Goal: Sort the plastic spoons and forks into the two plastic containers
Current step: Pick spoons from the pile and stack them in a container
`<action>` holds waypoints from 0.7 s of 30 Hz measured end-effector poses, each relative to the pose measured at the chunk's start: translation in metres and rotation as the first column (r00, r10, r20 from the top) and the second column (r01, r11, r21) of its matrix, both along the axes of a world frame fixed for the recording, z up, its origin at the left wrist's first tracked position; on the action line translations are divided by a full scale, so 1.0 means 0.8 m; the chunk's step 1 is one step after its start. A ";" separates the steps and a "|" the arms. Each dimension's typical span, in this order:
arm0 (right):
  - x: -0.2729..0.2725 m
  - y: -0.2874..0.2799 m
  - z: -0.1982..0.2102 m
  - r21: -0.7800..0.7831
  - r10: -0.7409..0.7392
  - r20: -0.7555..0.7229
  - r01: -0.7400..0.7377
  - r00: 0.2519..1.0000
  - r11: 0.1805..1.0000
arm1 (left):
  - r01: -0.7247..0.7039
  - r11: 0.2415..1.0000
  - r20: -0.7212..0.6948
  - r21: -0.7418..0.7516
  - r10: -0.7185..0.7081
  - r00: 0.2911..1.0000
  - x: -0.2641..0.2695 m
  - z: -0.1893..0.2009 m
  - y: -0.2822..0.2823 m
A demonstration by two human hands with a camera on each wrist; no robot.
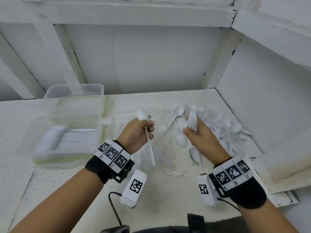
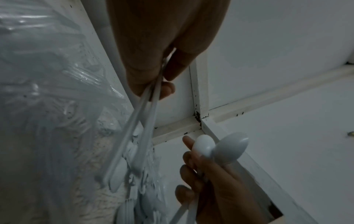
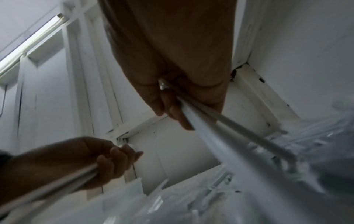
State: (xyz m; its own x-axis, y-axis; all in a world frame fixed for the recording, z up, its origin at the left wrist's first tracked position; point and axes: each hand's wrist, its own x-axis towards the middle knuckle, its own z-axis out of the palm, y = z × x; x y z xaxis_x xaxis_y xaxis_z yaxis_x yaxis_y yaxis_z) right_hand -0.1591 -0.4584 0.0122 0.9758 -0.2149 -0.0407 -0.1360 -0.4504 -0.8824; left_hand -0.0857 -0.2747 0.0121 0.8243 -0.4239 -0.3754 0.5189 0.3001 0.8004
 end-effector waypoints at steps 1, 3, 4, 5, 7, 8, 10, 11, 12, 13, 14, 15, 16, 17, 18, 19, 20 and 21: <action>-0.005 -0.004 -0.002 -0.020 0.027 -0.035 -0.028 0.999 0.999 | 0.023 0.999 0.024 0.025 -0.024 0.999 -0.001 -0.001 0.001; -0.018 -0.014 -0.005 0.014 0.073 -0.109 -0.072 0.991 0.997 | 0.075 0.993 0.072 0.095 -0.082 0.994 -0.004 -0.002 0.002; -0.023 -0.020 -0.007 -0.020 0.094 -0.120 -0.097 0.988 0.995 | 0.097 0.982 0.106 0.162 -0.115 0.988 -0.005 -0.002 0.002; -0.028 -0.028 -0.011 -0.118 0.113 -0.134 -0.129 0.984 0.985 | 0.107 0.961 0.152 0.257 -0.149 0.977 -0.005 -0.002 0.000; -0.035 -0.042 -0.022 -0.379 0.153 -0.219 -0.229 0.964 0.897 | 0.092 0.881 0.246 0.464 -0.228 0.942 -0.003 -0.003 -0.005; -0.038 -0.046 -0.028 -0.513 0.149 -0.289 -0.284 0.946 0.810 | 0.086 0.836 0.273 0.542 -0.272 0.923 -0.001 -0.004 -0.008; -0.043 -0.049 -0.043 -0.701 0.108 -0.390 -0.371 0.914 0.609 | 0.102 0.776 0.289 0.622 -0.349 0.892 0.003 -0.005 -0.015; -0.045 -0.049 -0.048 -0.752 0.103 -0.420 -0.409 0.902 0.517 | 0.113 0.759 0.294 0.642 -0.379 0.877 0.006 -0.005 -0.019; -0.047 -0.048 -0.053 -0.780 0.116 -0.430 -0.433 0.895 0.451 | 0.119 0.741 0.302 0.661 -0.408 0.861 0.008 -0.005 -0.022; -0.047 -0.048 -0.056 -0.791 0.137 -0.436 -0.451 0.889 0.414 | 0.119 0.721 0.315 0.683 -0.437 0.843 0.012 -0.004 -0.025; -0.046 -0.048 -0.058 -0.797 0.160 -0.428 -0.455 0.890 0.398 | 0.117 0.702 0.329 0.702 -0.466 0.821 0.015 -0.002 -0.027; -0.046 -0.049 -0.061 -0.798 0.194 -0.415 -0.459 0.889 0.392 | 0.111 0.686 0.345 0.719 -0.491 0.800 0.018 -0.001 -0.030; -0.045 -0.052 -0.062 -0.807 0.254 -0.361 -0.437 0.897 0.397 | 0.104 0.676 0.360 0.730 -0.508 0.782 0.022 0.001 -0.031; -0.045 -0.055 -0.060 -0.807 0.309 -0.304 -0.416 0.901 0.419 | 0.096 0.671 0.371 0.735 -0.517 0.771 0.026 0.002 -0.033; -0.045 -0.059 -0.058 -0.797 0.362 -0.246 -0.400 0.899 0.452 | 0.086 0.670 0.382 0.737 -0.519 0.765 0.030 0.003 -0.034; -0.046 -0.061 -0.057 -0.787 0.403 -0.177 -0.375 0.898 0.490 | 0.076 0.666 0.390 0.742 -0.521 0.759 0.035 0.003 -0.035; -0.045 -0.062 -0.057 -0.731 0.437 -0.139 -0.390 0.889 0.561 | 0.062 0.650 0.395 0.758 -0.532 0.749 0.039 0.003 -0.038; -0.043 -0.061 -0.055 -0.667 0.453 -0.106 -0.401 0.885 0.628 | 0.037 0.620 0.398 0.784 -0.547 0.737 0.045 0.001 -0.042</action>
State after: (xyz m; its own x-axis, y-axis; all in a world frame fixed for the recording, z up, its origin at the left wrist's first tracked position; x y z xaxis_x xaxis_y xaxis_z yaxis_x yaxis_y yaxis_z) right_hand -0.1936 -0.5074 -0.0314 0.9596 0.2812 0.0102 0.2681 -0.9028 -0.3364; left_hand -0.0496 -0.3081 0.0126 0.8452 -0.5020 -0.1834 -0.1471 -0.5485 0.8231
